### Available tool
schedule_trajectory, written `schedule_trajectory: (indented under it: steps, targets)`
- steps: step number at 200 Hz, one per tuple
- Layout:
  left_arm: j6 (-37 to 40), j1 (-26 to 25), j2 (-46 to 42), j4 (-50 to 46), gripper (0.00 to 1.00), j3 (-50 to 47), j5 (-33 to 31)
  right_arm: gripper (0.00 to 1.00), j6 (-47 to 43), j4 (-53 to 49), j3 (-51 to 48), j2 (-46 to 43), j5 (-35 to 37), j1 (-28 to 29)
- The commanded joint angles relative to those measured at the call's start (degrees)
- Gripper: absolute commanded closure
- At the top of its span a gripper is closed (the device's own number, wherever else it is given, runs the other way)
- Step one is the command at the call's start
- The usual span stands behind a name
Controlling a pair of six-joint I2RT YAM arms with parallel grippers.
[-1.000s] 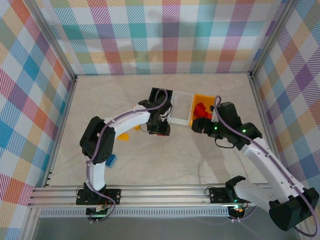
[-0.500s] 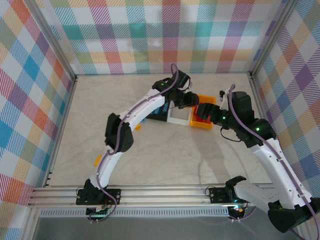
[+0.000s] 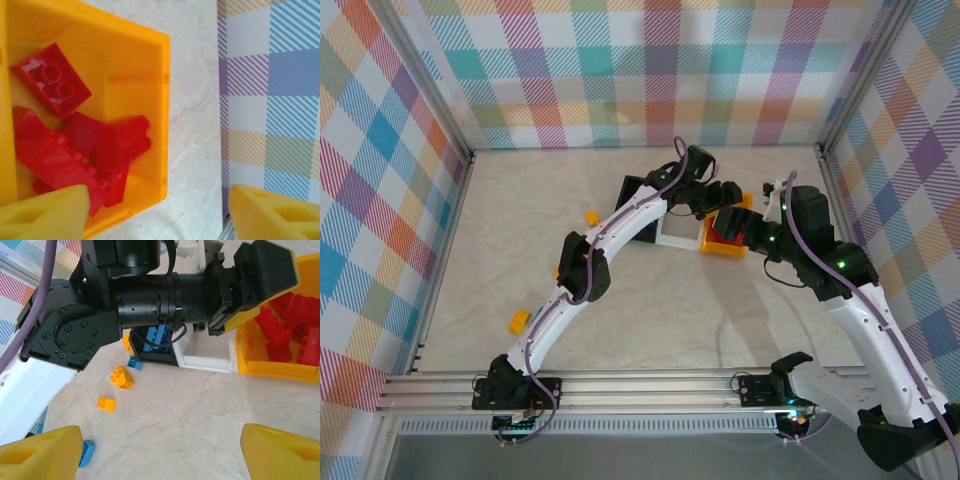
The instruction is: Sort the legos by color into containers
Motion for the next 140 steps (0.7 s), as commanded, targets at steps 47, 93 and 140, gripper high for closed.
schedule_trajectory:
  steps: [47, 93, 140]
  targets:
    - [12.77, 0.96, -11.47, -16.13, 0.19, -1.02, -7.28, 0.17, -3.05, -0.37, 3.07, 3.94, -5.66, -0.31]
    - [14.48, 7.46, -38.62, -17.53, 0.18, -36.75, -19.97, 0.18, -1.78, 4.33, 4.38, 12.28, -15.14, -0.01]
    - [15.3, 15.46, -64.71, -19.33, 0.19, -70.33, -25.82, 0.18, -3.31, 6.0, 9.02, 25.45, -20.22, 5.76]
